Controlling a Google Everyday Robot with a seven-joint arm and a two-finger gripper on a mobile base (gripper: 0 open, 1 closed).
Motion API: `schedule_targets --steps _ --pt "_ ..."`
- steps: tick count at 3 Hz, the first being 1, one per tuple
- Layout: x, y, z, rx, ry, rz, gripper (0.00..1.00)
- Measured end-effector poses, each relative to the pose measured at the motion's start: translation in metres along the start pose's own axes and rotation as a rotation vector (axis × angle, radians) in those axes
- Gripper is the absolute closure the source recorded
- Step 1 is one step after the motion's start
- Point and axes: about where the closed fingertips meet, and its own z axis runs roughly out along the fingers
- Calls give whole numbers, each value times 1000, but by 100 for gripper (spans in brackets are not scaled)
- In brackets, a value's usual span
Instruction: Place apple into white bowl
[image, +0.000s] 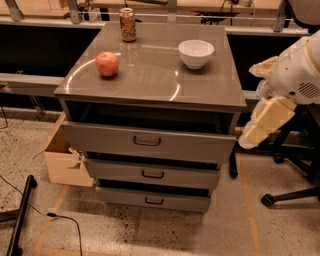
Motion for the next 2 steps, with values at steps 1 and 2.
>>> schedule_targets --steps 1,2 --pt "-30 -20 35 12 -226 70 0" --pt "-61 -40 63 37 -401 107 0"
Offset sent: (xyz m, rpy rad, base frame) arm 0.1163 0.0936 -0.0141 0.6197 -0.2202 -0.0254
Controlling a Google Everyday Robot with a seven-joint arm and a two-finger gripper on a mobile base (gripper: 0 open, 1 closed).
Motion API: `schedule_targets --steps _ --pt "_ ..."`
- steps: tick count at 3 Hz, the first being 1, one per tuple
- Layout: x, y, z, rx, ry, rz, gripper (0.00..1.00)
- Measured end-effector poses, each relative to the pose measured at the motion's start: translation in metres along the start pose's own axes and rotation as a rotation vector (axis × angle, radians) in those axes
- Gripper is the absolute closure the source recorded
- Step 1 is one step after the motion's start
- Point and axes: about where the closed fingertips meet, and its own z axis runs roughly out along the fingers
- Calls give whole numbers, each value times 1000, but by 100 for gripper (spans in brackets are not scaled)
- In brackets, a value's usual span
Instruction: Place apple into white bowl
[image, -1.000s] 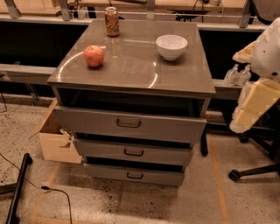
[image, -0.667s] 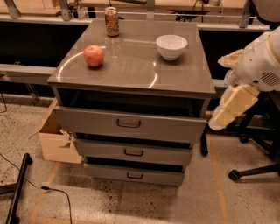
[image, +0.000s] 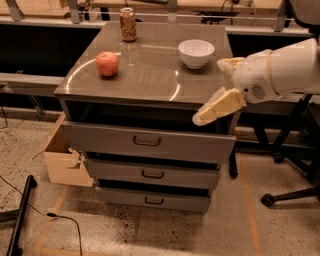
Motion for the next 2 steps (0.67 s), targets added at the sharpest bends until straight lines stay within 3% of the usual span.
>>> schedule_targets --steps 1,2 --pt "-16 -10 38 31 -120 36 0" --pt "-28 -31 83 95 -199 128 0"
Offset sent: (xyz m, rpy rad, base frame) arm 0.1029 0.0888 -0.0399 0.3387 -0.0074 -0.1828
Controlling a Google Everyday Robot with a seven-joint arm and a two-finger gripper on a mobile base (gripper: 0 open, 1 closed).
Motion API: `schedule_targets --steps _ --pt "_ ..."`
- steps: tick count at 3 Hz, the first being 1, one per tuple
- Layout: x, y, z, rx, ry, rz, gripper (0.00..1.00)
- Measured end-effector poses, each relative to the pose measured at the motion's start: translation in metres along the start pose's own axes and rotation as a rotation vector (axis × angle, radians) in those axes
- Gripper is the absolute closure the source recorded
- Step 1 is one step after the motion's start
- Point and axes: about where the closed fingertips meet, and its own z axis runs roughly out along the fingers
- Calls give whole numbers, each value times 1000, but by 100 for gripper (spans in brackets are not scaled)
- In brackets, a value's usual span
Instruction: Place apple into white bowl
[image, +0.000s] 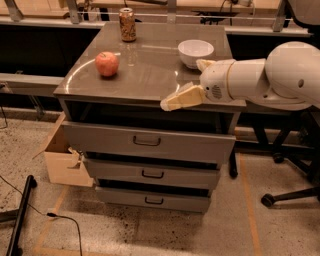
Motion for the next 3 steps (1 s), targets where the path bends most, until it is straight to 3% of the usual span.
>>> schedule_targets --steps 2,3 --pt "-4 2 9 22 11 -18 0" --pt "-2 11 39 46 -4 -19 0"
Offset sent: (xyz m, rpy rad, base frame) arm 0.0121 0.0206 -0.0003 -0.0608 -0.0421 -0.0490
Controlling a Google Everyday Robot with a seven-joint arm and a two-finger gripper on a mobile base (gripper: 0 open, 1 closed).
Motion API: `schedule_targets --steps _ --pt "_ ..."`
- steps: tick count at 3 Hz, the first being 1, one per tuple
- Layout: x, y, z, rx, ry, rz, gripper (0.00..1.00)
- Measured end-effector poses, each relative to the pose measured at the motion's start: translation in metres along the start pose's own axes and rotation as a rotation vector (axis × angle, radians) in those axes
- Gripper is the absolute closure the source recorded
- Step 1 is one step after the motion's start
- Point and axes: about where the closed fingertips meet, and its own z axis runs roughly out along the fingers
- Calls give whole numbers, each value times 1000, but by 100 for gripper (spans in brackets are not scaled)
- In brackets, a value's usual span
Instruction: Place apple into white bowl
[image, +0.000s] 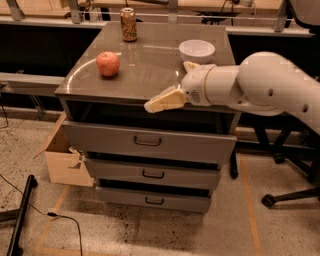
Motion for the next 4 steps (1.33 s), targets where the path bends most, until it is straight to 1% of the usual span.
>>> schedule_targets --steps 1,2,3,4 --pt "-2 -6 30 65 -26 25 0" --pt "-7 -14 60 99 -63 56 0" --pt "-18 -13 90 89 -124 87 0" --pt "-32 -6 119 59 -175 108 0"
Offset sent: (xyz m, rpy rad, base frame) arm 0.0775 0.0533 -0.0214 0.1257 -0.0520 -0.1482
